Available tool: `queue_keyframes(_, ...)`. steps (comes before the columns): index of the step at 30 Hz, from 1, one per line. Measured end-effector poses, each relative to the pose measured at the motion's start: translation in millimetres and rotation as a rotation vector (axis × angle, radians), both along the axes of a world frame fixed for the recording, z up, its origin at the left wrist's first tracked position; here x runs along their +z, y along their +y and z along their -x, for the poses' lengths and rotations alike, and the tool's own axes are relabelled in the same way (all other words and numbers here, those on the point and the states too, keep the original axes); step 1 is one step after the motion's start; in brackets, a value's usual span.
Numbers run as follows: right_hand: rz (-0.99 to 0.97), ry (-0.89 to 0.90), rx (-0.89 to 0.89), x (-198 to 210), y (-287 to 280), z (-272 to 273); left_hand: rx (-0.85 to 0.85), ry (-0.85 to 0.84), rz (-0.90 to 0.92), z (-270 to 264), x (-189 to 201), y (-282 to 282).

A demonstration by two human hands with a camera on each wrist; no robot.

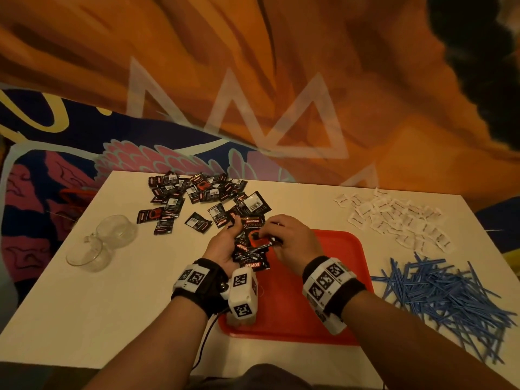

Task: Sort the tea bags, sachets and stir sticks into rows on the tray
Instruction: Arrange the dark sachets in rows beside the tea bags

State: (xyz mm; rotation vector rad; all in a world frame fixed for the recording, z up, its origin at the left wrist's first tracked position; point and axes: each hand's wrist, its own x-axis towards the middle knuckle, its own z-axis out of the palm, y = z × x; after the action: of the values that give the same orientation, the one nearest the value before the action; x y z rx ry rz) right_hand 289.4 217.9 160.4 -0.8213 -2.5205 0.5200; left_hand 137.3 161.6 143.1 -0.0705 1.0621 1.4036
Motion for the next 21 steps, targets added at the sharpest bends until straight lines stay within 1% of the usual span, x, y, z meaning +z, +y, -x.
queue_keyframes(4, -0.058, -0.082, 0.014, -1, -1, -1, -0.019, -0.078, -0.026, -6, -4, -3)
queue_keyframes(6, -0.038, -0.117, 0.032, -2, 0, -4, -0.038, -0.058, -0.032, -7, -5, -5)
queue_keyframes(7, 0.005, -0.117, 0.040, -2, 0, -5, -0.039, -0.038, -0.038, -7, -6, -5)
queue_keyframes(9, 0.190, -0.013, 0.000, 0, 1, -8, -0.025, 0.030, -0.051, -6, -6, -4)
queue_keyframes(10, 0.289, 0.082, -0.066, 0, 3, -8, -0.018, 0.067, -0.063, -7, -6, -4)
queue_keyframes(13, 0.638, 0.348, -0.346, -1, 13, -8, -0.019, 0.144, -0.090, -7, -3, -2)
queue_keyframes(14, 0.741, 0.377, -0.391, 1, 15, -5, -0.022, 0.155, -0.097, -8, -2, -2)
queue_keyframes(15, 0.785, 0.345, -0.398, 2, 17, -3, -0.028, 0.162, -0.099, -9, -1, -2)
queue_keyframes(17, 0.798, 0.217, -0.353, 1, 18, 4, -0.028, 0.160, -0.098, -12, 1, -2)
queue_keyframes(18, 0.803, 0.197, -0.343, -1, 19, 7, -0.021, 0.150, -0.101, -13, 3, -2)
queue_keyframes(19, 0.842, 0.207, -0.342, -2, 20, 10, -0.013, 0.140, -0.104, -15, 4, -3)
queue_keyframes(21, 0.938, 0.298, -0.344, -7, 24, 12, -0.021, 0.128, -0.118, -16, 6, -6)
